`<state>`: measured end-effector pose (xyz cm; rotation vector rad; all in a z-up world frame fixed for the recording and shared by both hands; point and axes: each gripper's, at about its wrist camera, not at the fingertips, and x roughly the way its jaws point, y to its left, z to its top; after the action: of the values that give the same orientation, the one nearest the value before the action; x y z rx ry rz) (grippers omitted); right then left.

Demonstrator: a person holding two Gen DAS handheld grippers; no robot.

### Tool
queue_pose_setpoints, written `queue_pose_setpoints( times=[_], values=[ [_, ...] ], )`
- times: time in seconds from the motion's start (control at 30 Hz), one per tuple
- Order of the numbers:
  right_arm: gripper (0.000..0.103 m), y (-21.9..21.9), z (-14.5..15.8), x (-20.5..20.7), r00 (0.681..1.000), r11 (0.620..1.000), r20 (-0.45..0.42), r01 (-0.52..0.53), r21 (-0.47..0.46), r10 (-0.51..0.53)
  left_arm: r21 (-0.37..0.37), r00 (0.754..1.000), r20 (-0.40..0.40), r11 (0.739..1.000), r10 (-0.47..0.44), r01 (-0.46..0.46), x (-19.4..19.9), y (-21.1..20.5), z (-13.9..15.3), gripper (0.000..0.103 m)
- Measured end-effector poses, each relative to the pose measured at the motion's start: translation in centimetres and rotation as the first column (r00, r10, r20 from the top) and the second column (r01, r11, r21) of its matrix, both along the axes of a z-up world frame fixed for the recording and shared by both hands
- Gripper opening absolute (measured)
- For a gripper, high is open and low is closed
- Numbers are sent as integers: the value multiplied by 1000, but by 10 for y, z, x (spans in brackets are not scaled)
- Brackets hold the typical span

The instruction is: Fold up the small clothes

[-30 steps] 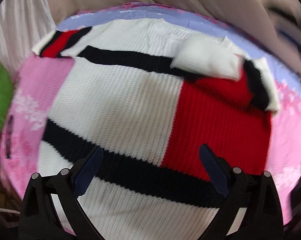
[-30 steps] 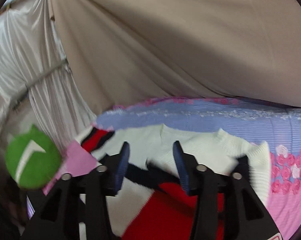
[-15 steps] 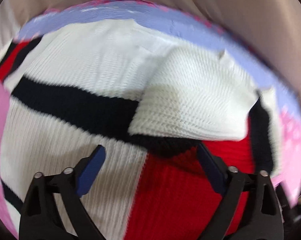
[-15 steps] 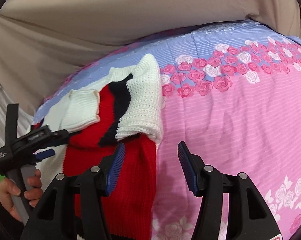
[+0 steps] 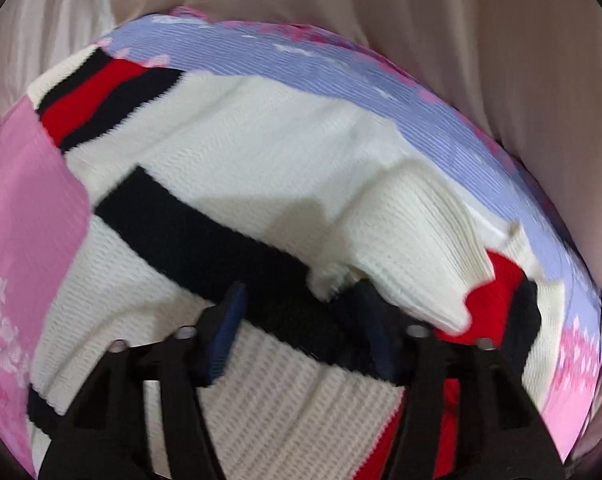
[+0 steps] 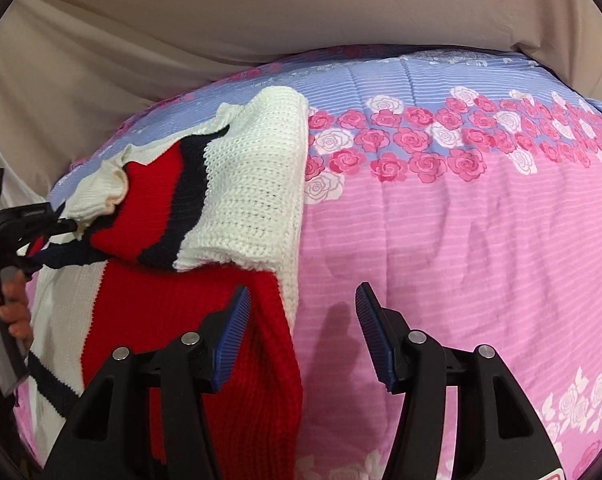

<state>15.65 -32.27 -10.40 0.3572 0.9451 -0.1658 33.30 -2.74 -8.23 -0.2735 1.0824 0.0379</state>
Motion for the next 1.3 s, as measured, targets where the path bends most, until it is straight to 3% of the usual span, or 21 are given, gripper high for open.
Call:
queue_pose_setpoints(
  times=[0.03,0.1,0.13,0.2,0.23,0.27,0.33,0.4,0.43,0.5,0.57,0.7,0.77,0.83,0.87,0.93,1.07,1.13,1.17,1.27,1.3],
  values=[
    [54,1,-2,5,1000,1000,-5,-5,1,5,17,1000,4,1000,-6,6,1,-6,-1,76],
    [54,4,-3,12,1000,1000,-3,-12,-3,12,40,1000,2,999,-12,12,11,-15,-6,73],
    [51,6,-4,16,1000,1000,2,-14,-5,14,32,1000,0,999,-8,8,21,-17,-9,58],
    [17,6,-4,22,1000,1000,19,-26,18,25,-7,1000,1,1000,21,-21,32,1,-11,40],
    [16,6,-4,25,1000,999,15,-23,26,23,-32,998,14,998,53,-53,34,13,-7,27],
    [15,4,-3,27,1000,1000,19,-12,27,11,-44,996,31,995,87,-86,35,24,-1,25],
    [14,-2,2,25,999,999,40,30,25,-31,-28,971,67,973,231,-229,30,56,11,26],
    [14,-13,-1,19,996,996,34,80,47,-81,-3,942,23,942,334,-334,29,87,2,27],
    [14,-17,-6,18,995,994,15,98,56,-99,-7,941,-42,942,335,-336,32,98,-10,26],
    [14,-17,-11,16,995,992,9,100,76,-101,17,955,-5,955,296,-296,27,99,-4,28],
    [17,-12,-4,17,996,994,8,87,62,-88,10,969,31,970,243,-244,20,90,10,37],
    [21,-2,19,-1,992,994,62,108,15,-108,-40,990,48,991,130,-128,16,56,26,84],
    [24,1,32,-6,989,993,98,115,2,-115,18,999,-3,999,51,-51,25,30,13,81],
    [24,3,44,5,987,995,125,100,7,-101,61,998,-61,998,21,-17,36,20,-5,51],
    [24,5,47,15,988,997,129,80,3,-80,78,999,-46,997,29,-25,35,18,-7,51],
    [24,10,52,45,990,1000,141,22,-19,-19,102,1000,-16,994,27,-25,34,19,-4,31],
    [15,19,33,100,992,995,83,-98,11,97,67,999,-20,997,41,-39,31,35,-5,27],
    [3,9,0,119,999,998,-17,-28,-54,27,48,999,-23,998,28,-27,29,43,-2,29],
    [0,1,-6,119,1000,1000,-1,-1,-25,1,25,999,-18,999,29,-29,26,51,1,29],
    [0,-1,5,111,999,998,-3,52,-22,-52,-44,995,43,995,88,-87,17,89,19,36],
    [8,9,16,105,999,998,7,39,-40,-38,-43,992,50,993,112,-110,17,102,23,44]
  ],
)
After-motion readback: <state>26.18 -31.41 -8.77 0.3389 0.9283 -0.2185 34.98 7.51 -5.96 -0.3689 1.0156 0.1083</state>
